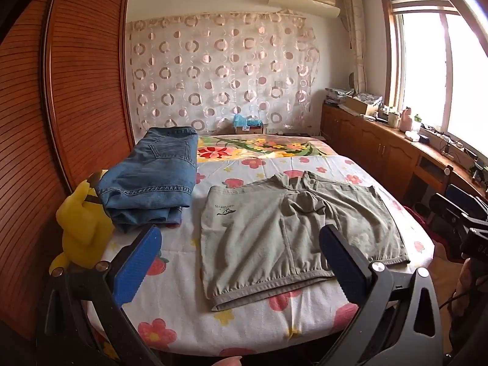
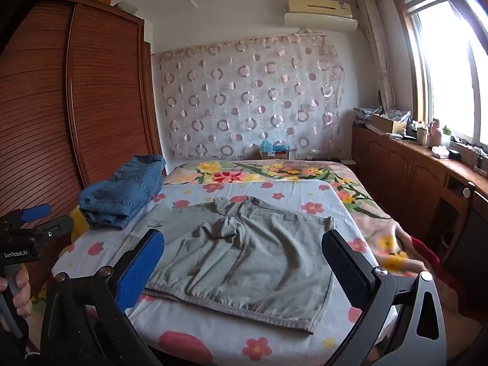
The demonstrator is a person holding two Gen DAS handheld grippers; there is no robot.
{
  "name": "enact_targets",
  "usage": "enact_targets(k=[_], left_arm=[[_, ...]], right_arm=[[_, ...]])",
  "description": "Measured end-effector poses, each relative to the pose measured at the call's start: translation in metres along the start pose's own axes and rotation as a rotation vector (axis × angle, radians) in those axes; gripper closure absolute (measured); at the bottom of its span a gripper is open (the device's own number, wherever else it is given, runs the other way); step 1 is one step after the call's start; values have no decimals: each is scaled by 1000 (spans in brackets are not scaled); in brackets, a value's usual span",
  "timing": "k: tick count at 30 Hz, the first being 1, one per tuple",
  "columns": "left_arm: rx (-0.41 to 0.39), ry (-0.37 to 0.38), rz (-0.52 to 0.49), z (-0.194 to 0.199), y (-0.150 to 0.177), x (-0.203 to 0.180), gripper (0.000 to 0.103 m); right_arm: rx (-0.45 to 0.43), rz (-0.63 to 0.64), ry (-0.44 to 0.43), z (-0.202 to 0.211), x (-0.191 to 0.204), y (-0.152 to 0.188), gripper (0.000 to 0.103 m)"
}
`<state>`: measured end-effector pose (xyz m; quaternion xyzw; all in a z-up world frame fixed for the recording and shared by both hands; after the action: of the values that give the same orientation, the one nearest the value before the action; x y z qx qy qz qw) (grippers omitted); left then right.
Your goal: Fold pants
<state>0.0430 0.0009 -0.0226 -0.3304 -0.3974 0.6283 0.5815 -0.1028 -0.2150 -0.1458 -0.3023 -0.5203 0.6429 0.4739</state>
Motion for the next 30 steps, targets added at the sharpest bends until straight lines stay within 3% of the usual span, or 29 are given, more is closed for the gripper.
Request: enact_targets(k=[30], left_arm=[[5,0,-6,2,0,-9,0]], right_arm=[[9,7,4,2,3,1,0]])
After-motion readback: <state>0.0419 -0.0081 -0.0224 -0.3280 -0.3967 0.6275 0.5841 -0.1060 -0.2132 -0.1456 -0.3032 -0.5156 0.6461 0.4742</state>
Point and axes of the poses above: each gripper's, at about its wrist camera, not at the fingertips, and z roughly against the way its jaws point, x to its left, y to its underside, the point moved 5 cm from there along -z, roughly the way its jaws point, and after that the axes turned 8 degrees about -y, right-handed, at the moved point
